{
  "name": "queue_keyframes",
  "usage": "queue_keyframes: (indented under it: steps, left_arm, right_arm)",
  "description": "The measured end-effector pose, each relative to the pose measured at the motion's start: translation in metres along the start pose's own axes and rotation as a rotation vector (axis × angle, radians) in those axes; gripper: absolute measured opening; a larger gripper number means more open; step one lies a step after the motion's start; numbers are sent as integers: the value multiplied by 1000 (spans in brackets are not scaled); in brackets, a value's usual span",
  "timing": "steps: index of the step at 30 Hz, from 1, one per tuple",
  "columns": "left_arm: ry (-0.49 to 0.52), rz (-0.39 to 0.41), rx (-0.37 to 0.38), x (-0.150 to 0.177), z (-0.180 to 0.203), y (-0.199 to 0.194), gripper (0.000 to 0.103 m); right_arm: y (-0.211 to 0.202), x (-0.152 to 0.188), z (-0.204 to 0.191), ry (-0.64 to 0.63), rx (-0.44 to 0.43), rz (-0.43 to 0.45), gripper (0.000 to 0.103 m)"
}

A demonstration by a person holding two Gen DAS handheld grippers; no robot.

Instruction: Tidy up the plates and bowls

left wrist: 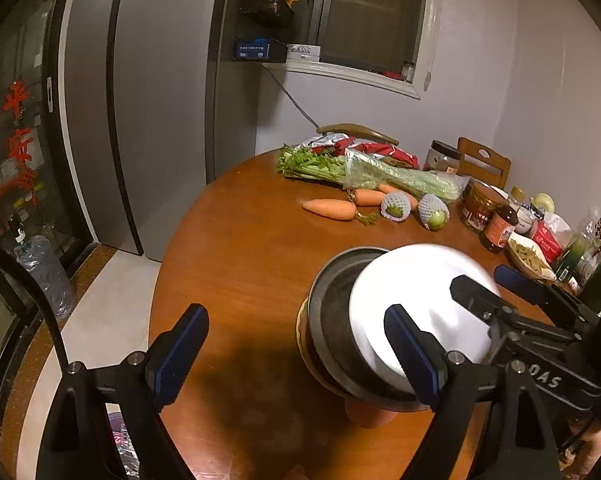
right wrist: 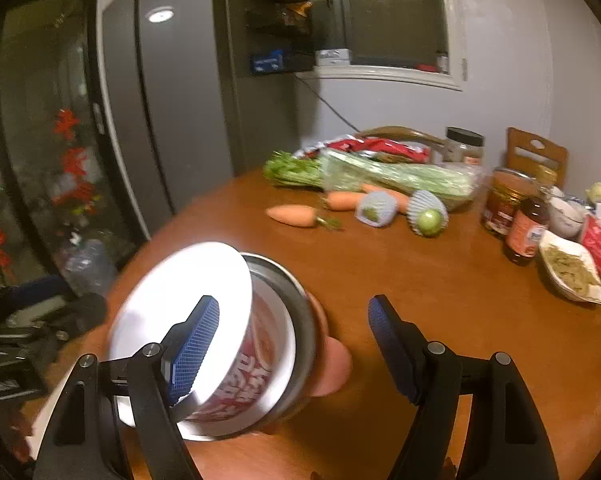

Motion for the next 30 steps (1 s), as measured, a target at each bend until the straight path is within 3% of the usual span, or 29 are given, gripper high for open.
queue_keyframes:
  steps: [3,11,30]
  left_arm:
    - [5,24,1,-2,0,-10,89]
    - [18,51,0,6,14,-36,89]
    - [60,-26,-15,55,50,-44,89]
  right_arm:
    - [-9,-7,-2,22,-44,29,78]
    - [-39,1,-5,5,-14,42,78]
    - [-87,64,12,13,28,19,78]
Point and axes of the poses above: each gripper's, at about its wrist camera, not at the fingertips, and y roughly the way its jaws point, z to its right, x to its underside, the point moved 4 cm from there along y, roughly the way its jaws point, and after that the axes turned 12 degrees about y, right-handed, at the moved point
